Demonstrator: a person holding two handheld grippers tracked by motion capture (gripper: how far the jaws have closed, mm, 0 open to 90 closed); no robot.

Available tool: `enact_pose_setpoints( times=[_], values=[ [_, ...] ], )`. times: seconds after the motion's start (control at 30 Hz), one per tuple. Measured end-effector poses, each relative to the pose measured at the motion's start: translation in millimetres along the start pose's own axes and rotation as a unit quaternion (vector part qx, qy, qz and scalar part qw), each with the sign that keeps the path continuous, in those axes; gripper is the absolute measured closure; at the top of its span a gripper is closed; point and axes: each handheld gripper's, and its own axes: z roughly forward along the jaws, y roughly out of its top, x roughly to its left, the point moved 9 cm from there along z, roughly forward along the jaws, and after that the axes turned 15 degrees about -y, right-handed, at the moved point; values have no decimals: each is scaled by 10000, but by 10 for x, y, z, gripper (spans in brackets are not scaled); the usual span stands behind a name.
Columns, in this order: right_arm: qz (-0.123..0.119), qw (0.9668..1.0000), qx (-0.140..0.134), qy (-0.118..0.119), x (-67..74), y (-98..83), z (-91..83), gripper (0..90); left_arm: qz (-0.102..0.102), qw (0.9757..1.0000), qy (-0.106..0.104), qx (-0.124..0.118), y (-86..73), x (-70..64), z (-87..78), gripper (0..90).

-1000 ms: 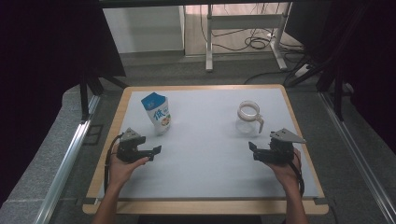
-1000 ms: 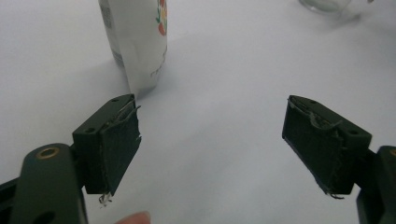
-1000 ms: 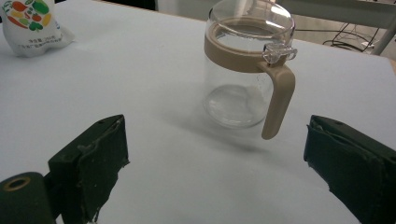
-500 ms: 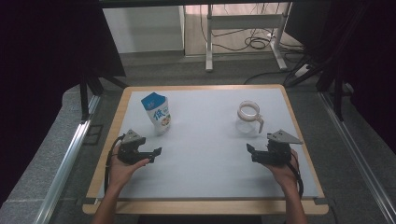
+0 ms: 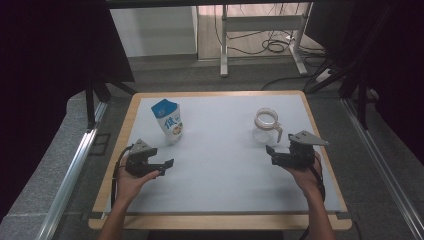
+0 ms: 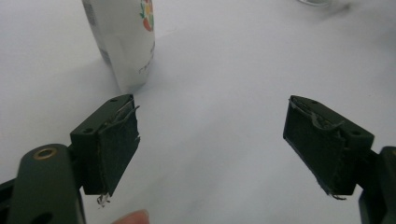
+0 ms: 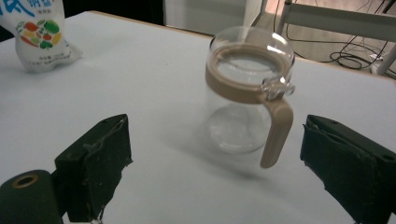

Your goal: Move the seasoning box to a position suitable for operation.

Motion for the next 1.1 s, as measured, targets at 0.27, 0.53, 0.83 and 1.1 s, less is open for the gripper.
enact_pose_setpoints(
  times=[0.27,0.53,0.83,1.1],
  values=[
    [30,10000,34,8,-67,256,103,78,-37,9999,-105,-14,5,-28,27,180],
    [169,9998,74,92,-101,618,359,64,-15,9999,-139,80,-15,-26,75,181],
    [259,9995,168,40,-133,718,610,64,-21,9998,-172,106,-28,-24,81,174],
    [319,9994,-91,-119,-233,845,384,67,-10,9998,-166,134,-37,-35,93,171]
  ],
)
